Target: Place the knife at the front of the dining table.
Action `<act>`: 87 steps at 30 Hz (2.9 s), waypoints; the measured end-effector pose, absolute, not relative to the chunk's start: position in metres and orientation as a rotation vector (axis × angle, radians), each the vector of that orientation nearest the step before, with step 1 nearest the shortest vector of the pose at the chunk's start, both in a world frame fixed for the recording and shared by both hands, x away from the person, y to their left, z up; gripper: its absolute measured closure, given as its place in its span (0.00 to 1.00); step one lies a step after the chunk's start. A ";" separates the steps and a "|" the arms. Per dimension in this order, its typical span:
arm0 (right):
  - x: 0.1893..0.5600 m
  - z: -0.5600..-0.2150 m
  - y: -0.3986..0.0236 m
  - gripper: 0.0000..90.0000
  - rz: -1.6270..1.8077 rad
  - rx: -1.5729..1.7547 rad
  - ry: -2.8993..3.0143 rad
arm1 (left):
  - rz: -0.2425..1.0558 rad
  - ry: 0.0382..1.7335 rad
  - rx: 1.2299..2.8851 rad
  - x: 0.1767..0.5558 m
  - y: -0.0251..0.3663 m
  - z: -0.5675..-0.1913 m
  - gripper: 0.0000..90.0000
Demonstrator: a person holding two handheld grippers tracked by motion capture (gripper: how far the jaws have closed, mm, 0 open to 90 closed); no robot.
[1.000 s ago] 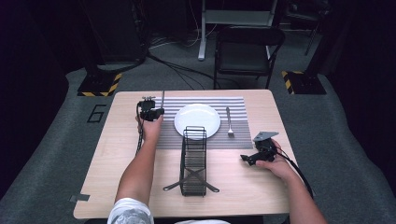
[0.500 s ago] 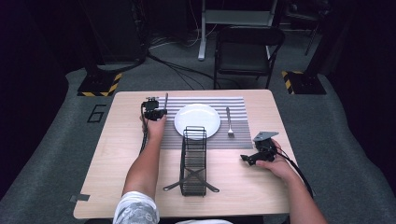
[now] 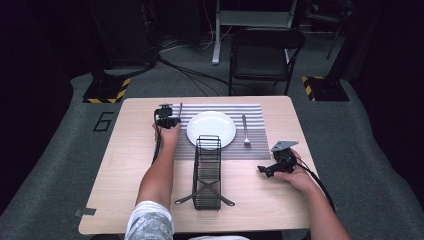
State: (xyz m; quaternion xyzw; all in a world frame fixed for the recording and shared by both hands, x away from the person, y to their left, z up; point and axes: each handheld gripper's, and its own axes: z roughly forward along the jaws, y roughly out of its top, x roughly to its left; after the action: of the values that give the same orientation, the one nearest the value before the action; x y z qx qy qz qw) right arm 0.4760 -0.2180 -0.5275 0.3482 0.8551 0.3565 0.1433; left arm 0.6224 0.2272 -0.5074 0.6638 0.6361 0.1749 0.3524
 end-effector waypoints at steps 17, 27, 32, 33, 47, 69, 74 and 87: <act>0.476 -0.528 -0.218 0.00 1.028 1.004 2.466 | 0.419 1.668 1.713 0.624 0.232 -0.513 0.91; 0.476 -0.528 -0.218 0.00 1.027 1.002 2.467 | 0.427 1.675 1.705 0.618 0.241 -0.513 0.84; 0.476 -0.528 -0.218 0.00 1.027 1.004 2.467 | 0.428 1.679 1.719 0.613 0.247 -0.511 0.79; 0.476 -0.528 -0.218 0.00 1.027 1.003 2.467 | 0.438 1.668 1.716 0.612 0.247 -0.510 0.78; 0.476 -0.527 -0.218 0.00 1.025 1.002 2.470 | 0.489 1.560 1.716 0.588 0.252 -0.472 0.67; 0.476 -0.527 -0.218 0.00 1.024 1.002 2.471 | 0.535 1.300 1.778 0.522 0.264 -0.399 0.65; 0.476 -0.527 -0.218 0.00 1.025 1.002 2.470 | 0.553 1.265 1.791 0.505 0.270 -0.393 0.65; 0.476 -0.527 -0.218 0.00 1.025 1.003 2.470 | 0.557 1.177 1.857 0.461 0.281 -0.394 0.60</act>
State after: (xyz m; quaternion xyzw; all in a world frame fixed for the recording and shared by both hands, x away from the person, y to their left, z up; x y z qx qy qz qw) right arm 0.4762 -0.2180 -0.5274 0.3475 0.8561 0.3552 0.1423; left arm 0.4612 0.2805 -0.3945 0.7420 0.4702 0.2226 0.4229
